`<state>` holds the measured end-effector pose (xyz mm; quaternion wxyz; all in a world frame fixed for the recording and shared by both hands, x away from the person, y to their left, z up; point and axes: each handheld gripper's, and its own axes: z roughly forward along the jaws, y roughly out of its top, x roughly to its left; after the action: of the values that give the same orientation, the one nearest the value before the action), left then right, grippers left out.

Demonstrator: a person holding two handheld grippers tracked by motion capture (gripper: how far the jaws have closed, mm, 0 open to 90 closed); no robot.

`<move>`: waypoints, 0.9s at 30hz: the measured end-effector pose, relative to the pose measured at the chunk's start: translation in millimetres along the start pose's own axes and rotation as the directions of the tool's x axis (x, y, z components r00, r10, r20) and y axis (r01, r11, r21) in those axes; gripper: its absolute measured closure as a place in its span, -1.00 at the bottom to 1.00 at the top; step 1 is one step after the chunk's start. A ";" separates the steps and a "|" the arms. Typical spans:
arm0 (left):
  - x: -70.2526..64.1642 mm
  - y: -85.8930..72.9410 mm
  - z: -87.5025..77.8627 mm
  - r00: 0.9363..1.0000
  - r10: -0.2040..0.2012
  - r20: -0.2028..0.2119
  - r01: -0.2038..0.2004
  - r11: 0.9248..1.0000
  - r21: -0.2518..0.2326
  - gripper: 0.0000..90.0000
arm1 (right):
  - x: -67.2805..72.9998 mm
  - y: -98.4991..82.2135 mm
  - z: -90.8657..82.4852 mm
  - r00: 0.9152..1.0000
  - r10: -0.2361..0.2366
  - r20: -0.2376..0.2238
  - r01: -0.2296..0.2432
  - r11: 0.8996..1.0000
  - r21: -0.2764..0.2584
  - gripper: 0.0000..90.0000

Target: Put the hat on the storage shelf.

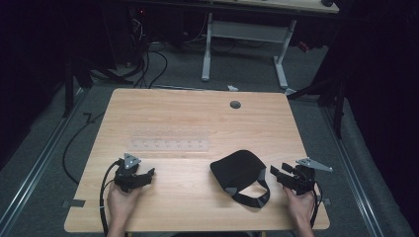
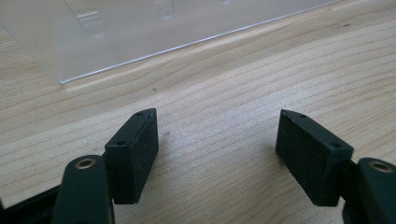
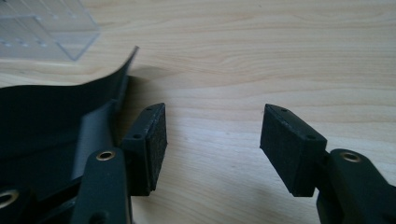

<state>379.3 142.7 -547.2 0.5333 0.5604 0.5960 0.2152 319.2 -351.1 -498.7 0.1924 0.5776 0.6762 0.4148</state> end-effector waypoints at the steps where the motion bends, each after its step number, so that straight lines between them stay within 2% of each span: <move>1: 0.0 0.0 0.0 1.000 0.000 0.000 0.000 1.000 0.000 -0.33 | 0.0 0.0 0.0 1.000 0.000 0.000 0.000 1.000 0.000 -0.08; 6: 0.0 0.0 0.0 1.000 0.000 0.000 0.000 1.000 0.000 -0.33 | 18.0 3.8 -6.0 0.998 -0.048 -0.038 0.047 0.999 -0.026 -0.08; 10: 0.0 0.0 0.0 1.000 0.000 0.000 0.000 1.000 0.000 -0.33 | 27.2 3.2 -0.1 0.996 -0.072 -0.060 0.072 0.997 -0.004 -0.10; 22: 0.0 0.0 0.0 1.000 0.001 0.000 -0.001 1.000 0.001 -0.33 | 40.6 -1.2 21.2 0.990 -0.088 -0.110 0.094 0.994 0.054 -0.13; 27: 0.0 -0.1 0.0 1.000 0.000 0.000 0.000 1.000 0.000 -0.33 | 46.7 -3.3 35.7 0.985 -0.095 -0.142 0.109 0.990 0.092 -0.12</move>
<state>379.2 142.7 -547.2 0.5333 0.5606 0.5959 0.2152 331.4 -295.0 -511.8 0.1374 0.5211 0.7363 0.4092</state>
